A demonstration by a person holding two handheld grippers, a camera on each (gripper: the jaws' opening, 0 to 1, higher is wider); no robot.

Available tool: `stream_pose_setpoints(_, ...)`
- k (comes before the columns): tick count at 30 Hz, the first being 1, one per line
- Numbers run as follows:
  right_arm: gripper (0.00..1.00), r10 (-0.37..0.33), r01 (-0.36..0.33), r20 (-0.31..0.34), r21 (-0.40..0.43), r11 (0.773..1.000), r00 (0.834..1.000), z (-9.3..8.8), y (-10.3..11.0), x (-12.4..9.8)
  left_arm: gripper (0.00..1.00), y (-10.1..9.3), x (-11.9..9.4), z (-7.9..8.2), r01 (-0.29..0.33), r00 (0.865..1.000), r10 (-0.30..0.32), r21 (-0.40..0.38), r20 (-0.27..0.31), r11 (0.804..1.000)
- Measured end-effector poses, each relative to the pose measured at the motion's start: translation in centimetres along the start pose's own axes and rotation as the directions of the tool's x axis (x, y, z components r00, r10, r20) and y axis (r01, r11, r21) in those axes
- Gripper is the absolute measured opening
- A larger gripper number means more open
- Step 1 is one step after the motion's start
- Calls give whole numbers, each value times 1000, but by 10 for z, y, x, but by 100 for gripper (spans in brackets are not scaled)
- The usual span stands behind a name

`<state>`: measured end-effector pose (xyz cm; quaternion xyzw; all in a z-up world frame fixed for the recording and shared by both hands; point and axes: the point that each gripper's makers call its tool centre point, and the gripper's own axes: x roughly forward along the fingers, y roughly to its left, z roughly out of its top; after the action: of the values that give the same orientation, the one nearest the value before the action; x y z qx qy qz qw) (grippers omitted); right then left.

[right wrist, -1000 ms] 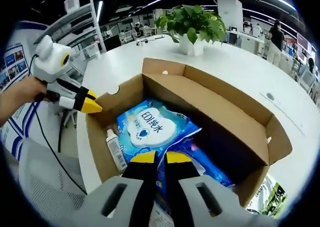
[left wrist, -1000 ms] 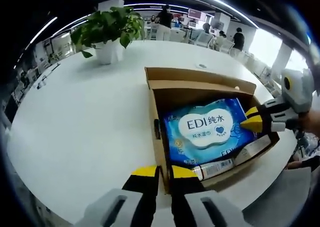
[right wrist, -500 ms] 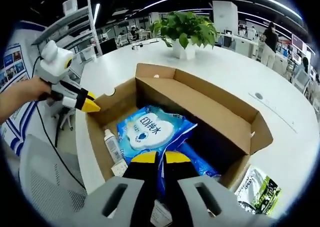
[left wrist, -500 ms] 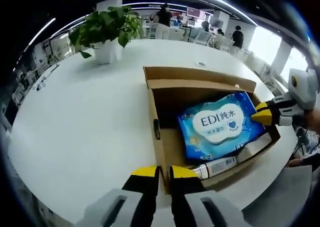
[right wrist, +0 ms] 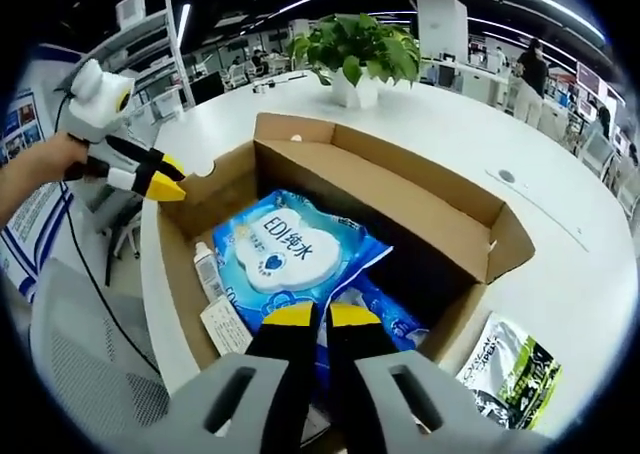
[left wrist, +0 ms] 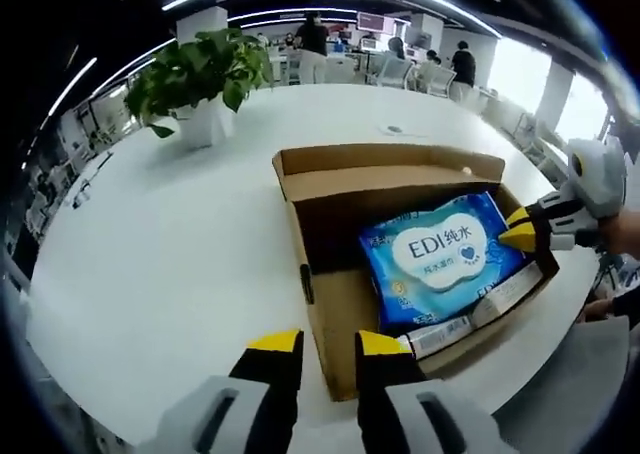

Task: Operate the shoe box by opening the lid, removing the specified soft item, and placing it in the target area until the item is outside and the box remains undamaged.

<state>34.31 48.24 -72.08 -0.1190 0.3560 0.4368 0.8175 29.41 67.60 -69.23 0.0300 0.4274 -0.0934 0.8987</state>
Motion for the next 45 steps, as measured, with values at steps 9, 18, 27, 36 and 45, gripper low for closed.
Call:
stream_pose_setpoints(9, 1, -7, 7, -21, 16, 1000, 1000, -9, -5, 3, 29, -31, 18, 21, 81, 996, -85, 137, 21, 987)
stream_pose_setpoints(18, 0, -16, 15, -29, -6, 1000, 999, -9, -6, 4, 30, -48, 48, 5, 180, 982, -173, 112, -75, 977)
stream_pose_setpoints(27, 0, -16, 15, -30, -7, 1000, 999, -9, -6, 4, 28, -53, 63, -5, 222, 966, -210, 62, -154, 973)
stream_pose_setpoints(36, 0, -18, 19, -29, 32, 999, 999, -10, -6, 5, 19, -66, 70, -10, 252, 953, -272, -148, -136, 956)
stream_pose_setpoints(45, 0, -31, 33, -21, 82, 996, 999, -11, -7, 5, 5, -63, 71, -5, 211, 965, -234, -181, -117, 960)
